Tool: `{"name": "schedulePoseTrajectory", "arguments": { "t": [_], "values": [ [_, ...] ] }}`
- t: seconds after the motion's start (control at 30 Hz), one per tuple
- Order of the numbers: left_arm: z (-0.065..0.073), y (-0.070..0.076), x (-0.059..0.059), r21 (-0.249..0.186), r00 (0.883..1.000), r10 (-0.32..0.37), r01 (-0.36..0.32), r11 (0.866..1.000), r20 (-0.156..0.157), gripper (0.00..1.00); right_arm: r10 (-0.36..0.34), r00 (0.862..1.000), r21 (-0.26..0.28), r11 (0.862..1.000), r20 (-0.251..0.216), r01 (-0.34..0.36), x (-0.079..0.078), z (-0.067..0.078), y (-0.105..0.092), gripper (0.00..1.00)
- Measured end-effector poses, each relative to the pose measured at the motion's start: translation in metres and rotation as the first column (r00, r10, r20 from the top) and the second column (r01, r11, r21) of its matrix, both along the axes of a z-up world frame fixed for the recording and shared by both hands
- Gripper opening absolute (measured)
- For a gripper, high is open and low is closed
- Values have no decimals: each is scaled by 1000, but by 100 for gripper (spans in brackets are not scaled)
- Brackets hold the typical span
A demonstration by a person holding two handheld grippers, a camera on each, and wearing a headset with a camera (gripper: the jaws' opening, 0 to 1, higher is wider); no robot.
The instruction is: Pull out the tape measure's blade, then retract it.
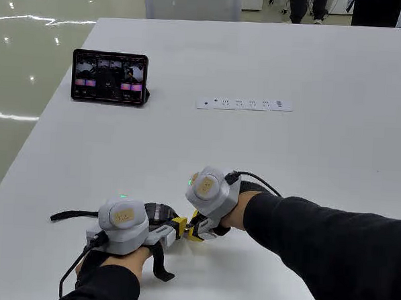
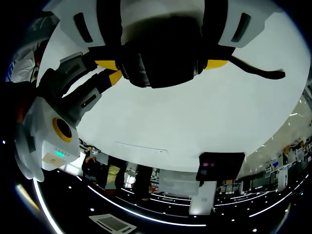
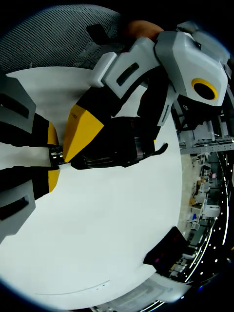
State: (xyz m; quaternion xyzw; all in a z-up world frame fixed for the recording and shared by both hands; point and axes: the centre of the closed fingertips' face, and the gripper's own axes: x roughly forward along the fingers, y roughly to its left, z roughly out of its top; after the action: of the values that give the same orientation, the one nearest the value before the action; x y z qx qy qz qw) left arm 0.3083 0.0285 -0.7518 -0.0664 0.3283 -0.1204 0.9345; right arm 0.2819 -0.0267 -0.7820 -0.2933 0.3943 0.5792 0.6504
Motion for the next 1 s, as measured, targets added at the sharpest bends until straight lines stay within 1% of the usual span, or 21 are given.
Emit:
{"name": "schedulePoseTrajectory", "arguments": {
  "t": [0.6,0.87,1.0],
  "values": [
    [0,0,-1,1,1000,-6,6,1000,3,62,-2,1000,21,1000,6,2,-1,-1,7,11],
    [1,-1,0,7,1000,-7,7,1000,13,63,-2,1000,38,999,22,1,0,-1,8,11],
    [1,-1,-1,13,1000,-5,5,1000,19,63,9,999,40,999,36,-10,0,-1,8,12]
  ]
}}
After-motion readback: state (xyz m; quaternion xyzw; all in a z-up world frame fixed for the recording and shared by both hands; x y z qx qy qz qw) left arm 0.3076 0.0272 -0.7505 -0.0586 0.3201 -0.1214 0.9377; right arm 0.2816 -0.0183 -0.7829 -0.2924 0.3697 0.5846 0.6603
